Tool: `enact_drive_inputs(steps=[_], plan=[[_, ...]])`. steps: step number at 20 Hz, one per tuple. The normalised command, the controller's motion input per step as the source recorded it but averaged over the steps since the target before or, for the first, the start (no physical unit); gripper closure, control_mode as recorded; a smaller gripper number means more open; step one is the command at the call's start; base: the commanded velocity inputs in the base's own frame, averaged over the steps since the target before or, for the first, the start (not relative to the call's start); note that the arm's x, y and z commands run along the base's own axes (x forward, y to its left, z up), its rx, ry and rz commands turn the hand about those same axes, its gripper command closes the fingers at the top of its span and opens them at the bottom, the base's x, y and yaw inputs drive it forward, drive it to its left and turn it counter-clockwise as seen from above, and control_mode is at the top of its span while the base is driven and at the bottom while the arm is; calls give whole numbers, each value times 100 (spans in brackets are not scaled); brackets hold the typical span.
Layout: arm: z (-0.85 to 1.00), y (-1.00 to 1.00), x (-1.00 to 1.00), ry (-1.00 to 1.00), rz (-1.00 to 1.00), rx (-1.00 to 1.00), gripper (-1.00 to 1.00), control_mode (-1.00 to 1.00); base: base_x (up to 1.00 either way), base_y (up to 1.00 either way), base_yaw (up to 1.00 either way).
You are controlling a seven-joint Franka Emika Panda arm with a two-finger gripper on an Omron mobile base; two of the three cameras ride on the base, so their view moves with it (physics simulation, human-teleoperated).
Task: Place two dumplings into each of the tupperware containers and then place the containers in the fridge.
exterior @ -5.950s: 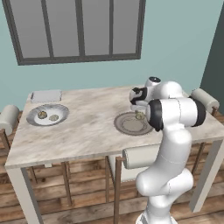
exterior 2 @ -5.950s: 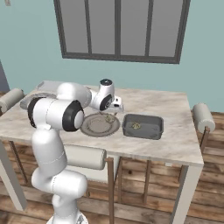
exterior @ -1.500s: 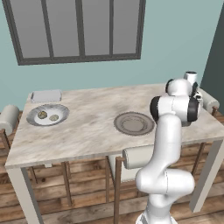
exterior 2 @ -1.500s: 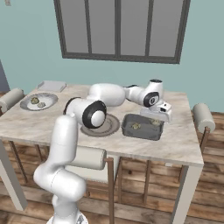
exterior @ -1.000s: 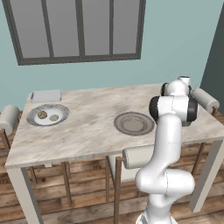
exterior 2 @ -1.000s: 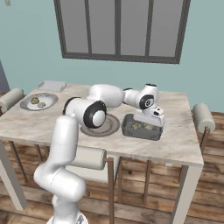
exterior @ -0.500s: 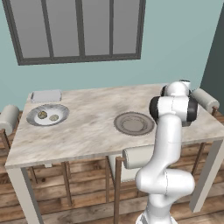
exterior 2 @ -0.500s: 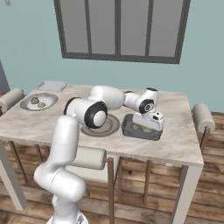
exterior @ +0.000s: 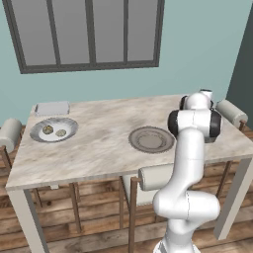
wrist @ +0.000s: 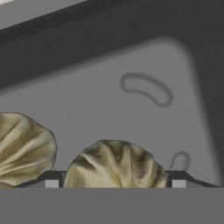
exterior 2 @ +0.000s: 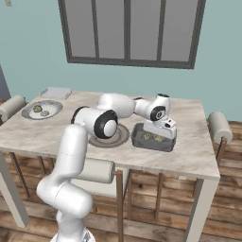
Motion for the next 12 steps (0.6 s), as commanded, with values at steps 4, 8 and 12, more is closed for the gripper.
enact_drive_inputs(steps=[4, 8, 12], plan=[[0, -1, 4, 0, 4, 0, -100, -100, 0, 0, 0], [0, 0, 0, 0, 0, 0, -100, -100, 0, 0, 0], [-2, 0, 0, -2, 0, 0, -100, -100, 0, 0, 0]])
